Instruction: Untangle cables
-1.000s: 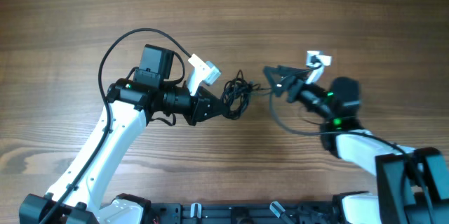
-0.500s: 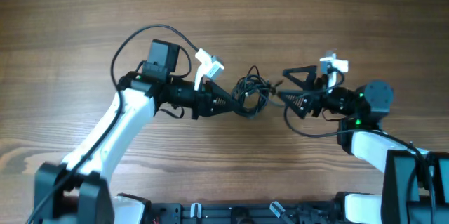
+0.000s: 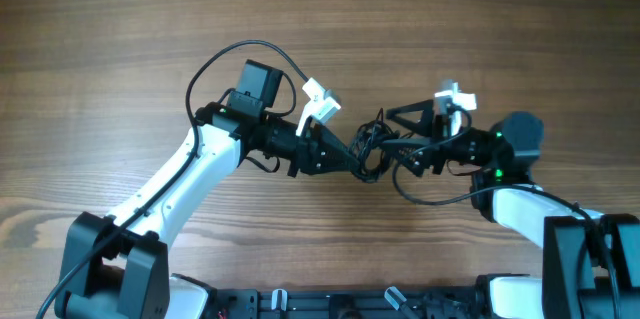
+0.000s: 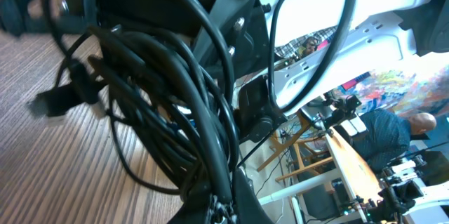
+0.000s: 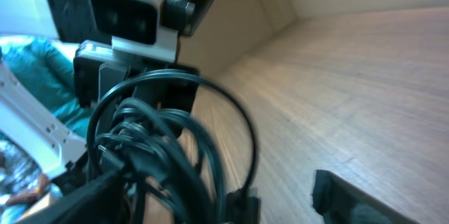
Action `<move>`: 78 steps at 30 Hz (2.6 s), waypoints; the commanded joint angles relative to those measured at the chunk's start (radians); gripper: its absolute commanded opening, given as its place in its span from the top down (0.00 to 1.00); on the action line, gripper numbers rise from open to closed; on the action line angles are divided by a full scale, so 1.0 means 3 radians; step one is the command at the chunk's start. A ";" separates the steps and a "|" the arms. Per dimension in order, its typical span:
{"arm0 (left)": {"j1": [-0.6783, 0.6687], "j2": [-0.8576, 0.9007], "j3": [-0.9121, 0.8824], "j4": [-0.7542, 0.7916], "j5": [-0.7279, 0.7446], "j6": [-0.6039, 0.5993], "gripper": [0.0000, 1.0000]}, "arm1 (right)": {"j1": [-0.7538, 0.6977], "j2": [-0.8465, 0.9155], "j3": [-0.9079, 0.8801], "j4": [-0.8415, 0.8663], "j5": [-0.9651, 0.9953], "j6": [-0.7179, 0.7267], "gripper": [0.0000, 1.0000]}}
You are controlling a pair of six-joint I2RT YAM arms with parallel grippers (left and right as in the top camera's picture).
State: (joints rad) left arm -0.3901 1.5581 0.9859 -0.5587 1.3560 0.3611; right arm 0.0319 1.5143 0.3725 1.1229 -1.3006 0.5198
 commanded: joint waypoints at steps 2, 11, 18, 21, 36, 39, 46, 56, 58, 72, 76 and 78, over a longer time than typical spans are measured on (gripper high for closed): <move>-0.0004 -0.0003 -0.0001 0.0019 0.0228 0.0069 0.96 | 0.0100 -0.0017 0.0042 -0.0148 0.0150 -0.0262 0.37; -0.0003 -0.0003 -0.0001 0.0020 0.0225 0.0069 0.96 | 0.0100 -0.0018 0.0042 -0.0145 0.0165 -0.0240 0.89; -0.0003 -0.0003 -0.0001 0.0020 0.0188 0.0069 0.96 | 0.0099 -0.0018 0.0042 -0.0284 0.0411 -0.0242 0.81; -0.0003 -0.0003 -0.0001 0.0020 0.0187 0.0070 0.96 | 0.0099 -0.0018 0.0042 -0.0317 0.0458 -0.0314 0.58; 0.0070 -0.0003 -0.0001 0.0022 -0.0034 -0.0034 0.96 | 0.0113 -0.0018 0.0042 -0.0319 -0.0039 -0.0959 0.25; 0.0062 -0.0003 -0.0001 0.0018 0.0200 -0.0043 0.96 | 0.0193 -0.0018 0.0042 -0.0317 0.0137 -0.0961 0.27; -0.0196 -0.0003 -0.0001 0.0020 0.0417 -0.0183 0.96 | 0.0538 -0.0018 0.0042 -0.0319 0.0973 -0.1204 0.38; -0.0083 -0.0003 -0.0001 0.0019 -0.0056 -0.0186 0.87 | 0.0332 -0.0018 0.0042 -0.0323 0.1058 -0.0379 0.96; -0.0004 -0.0003 -0.0001 0.0020 -0.0134 -0.0184 0.78 | 0.0248 -0.0018 0.0042 -0.0323 0.1057 -0.0014 0.96; 0.0201 -0.0003 -0.0001 0.0448 -0.1718 -0.2127 0.00 | -0.0061 -0.0018 0.0042 -0.1609 0.1152 0.2883 0.96; 0.0153 -0.0003 -0.0001 0.0673 -0.1991 -0.2565 0.00 | -0.0061 -0.0018 0.0042 -0.2183 0.1331 0.2946 0.96; 0.0084 -0.0003 -0.0001 0.0781 -0.1994 -0.2562 0.00 | -0.0061 -0.0018 0.0042 -0.2177 0.1333 0.2883 0.96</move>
State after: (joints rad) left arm -0.3355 1.5581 0.9852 -0.3645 0.8455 -0.2802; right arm 0.0139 1.5150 0.3767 0.4713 -0.9287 1.3506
